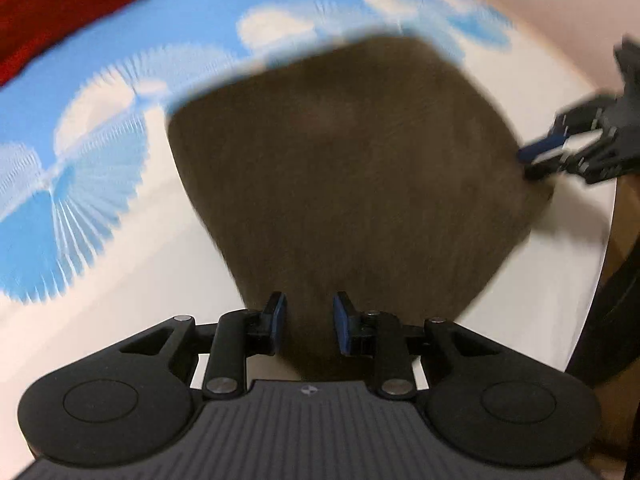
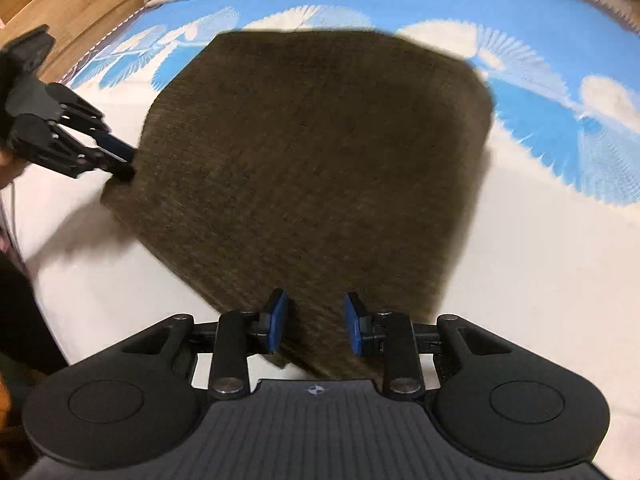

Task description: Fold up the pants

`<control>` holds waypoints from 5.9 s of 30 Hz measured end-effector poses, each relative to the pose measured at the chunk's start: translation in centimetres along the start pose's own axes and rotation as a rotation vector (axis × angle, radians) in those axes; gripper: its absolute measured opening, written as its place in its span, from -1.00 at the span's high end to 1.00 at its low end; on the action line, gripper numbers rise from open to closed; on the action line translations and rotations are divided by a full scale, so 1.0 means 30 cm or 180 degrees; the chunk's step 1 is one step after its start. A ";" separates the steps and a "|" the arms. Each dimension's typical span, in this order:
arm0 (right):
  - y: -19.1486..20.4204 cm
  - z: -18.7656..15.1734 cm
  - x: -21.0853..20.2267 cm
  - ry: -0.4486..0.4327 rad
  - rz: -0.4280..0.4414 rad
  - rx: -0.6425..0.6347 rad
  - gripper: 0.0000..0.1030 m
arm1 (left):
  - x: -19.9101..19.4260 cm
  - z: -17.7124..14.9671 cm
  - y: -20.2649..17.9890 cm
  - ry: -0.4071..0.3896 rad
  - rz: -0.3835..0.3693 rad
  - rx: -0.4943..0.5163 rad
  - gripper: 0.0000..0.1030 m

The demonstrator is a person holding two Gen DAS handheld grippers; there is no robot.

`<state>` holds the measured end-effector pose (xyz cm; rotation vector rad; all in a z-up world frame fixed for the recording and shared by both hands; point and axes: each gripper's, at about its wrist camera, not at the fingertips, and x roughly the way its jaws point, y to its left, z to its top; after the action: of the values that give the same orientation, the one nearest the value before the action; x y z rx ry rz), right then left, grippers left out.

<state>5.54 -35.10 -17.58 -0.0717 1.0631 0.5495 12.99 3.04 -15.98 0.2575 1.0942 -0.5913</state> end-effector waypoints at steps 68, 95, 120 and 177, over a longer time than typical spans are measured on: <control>0.444 -0.489 -0.437 -0.1760 -0.1339 0.1269 -0.98 | -0.356 -0.402 -0.636 -0.0927 0.1323 -0.1132 -0.68; 0.515 -0.408 -0.272 -0.1515 -0.1428 0.0931 -0.98 | -0.223 -0.356 -0.579 -0.0935 0.1334 -0.1330 -0.99; 0.525 -0.410 -0.269 -0.1544 -0.1472 0.0830 -0.98 | -0.241 -0.358 -0.585 -0.1027 0.1350 -0.1300 -0.99; 0.529 -0.411 -0.271 -0.1558 -0.1478 0.0813 -0.98 | -0.258 -0.351 -0.581 -0.1056 0.1363 -0.1294 -0.99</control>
<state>-14.71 -28.45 -13.63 0.0402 0.5989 -0.0001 -7.38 -3.73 -12.26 0.0315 0.7816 -0.0186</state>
